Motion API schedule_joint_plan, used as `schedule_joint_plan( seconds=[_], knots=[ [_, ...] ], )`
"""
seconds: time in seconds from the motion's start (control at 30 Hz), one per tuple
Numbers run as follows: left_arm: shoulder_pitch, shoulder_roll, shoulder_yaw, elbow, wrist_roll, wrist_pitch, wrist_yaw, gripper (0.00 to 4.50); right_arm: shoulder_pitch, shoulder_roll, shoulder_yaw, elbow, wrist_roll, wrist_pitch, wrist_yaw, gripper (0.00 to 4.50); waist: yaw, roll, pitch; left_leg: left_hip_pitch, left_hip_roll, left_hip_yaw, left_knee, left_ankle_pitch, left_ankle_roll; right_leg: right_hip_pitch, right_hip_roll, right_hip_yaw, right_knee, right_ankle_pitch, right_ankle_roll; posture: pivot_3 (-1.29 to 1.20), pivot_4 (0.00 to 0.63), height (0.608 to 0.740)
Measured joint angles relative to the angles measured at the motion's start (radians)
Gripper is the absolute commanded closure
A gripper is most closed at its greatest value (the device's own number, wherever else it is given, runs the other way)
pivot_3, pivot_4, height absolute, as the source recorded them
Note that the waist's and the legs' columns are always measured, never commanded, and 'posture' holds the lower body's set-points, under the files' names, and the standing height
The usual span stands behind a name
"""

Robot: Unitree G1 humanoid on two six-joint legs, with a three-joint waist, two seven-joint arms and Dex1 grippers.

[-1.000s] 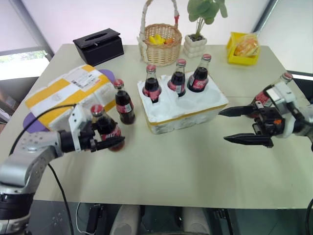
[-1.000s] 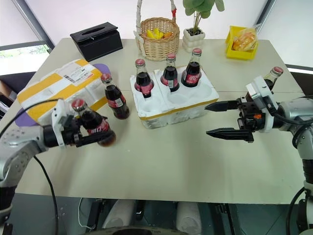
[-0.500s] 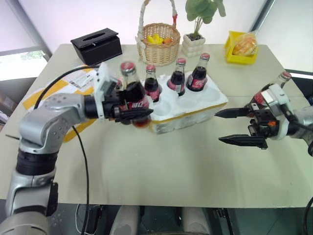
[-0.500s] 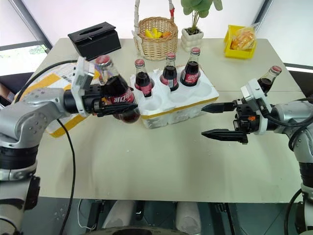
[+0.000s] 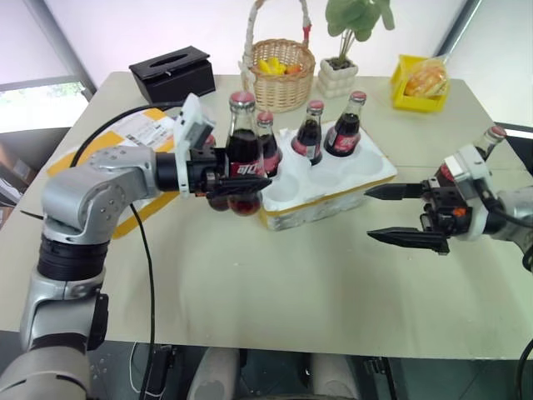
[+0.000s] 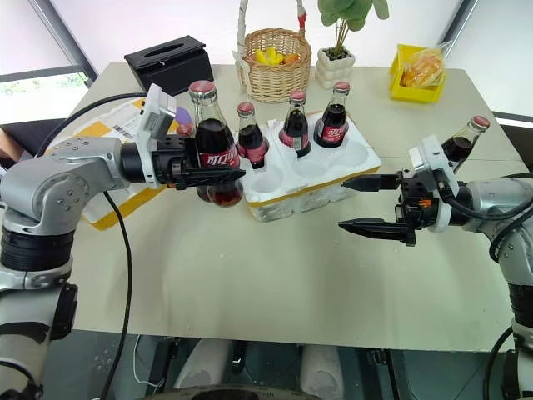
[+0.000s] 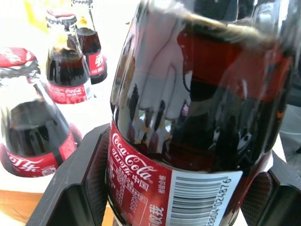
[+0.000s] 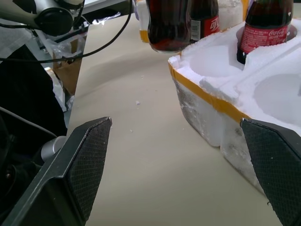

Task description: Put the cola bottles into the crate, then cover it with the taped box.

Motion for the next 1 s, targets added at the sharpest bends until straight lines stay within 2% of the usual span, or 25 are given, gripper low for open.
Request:
schedule_joint_plan(
  seconds=[0.3, 0.67, 1.0],
  knots=[
    [-0.109, -0.083, 0.009, 0.075, 0.003, -0.024, 0.037, 1.64, -0.020, 0.002, 0.000, -0.003, 0.008, 0.016, -0.019, 0.00, 0.001, -0.001, 0.001, 0.000, 0.000, 0.000, 0.000, 0.000, 0.000, 0.000, 0.000, 0.000, 0.000, 0.000, 0.000, 0.00, 0.150, 0.740],
    [-0.116, -0.223, -0.083, 0.172, 0.172, -0.152, 0.091, 1.64, -0.019, 0.002, -0.003, -0.046, 0.031, 0.053, -0.063, 0.00, 0.002, -0.001, 0.001, 0.000, 0.000, 0.000, 0.000, 0.000, 0.000, 0.000, 0.000, 0.000, 0.000, 0.000, 0.000, 0.00, 0.150, 0.740],
    [-0.103, -0.269, -0.163, 0.170, 0.274, -0.196, 0.116, 1.64, -0.018, 0.019, -0.004, -0.061, 0.051, 0.068, -0.098, 0.00, 0.000, -0.001, 0.001, -0.001, 0.000, 0.000, 0.000, 0.000, 0.000, 0.000, 0.000, 0.000, 0.000, 0.000, 0.000, 0.00, 0.150, 0.740]
  ],
)
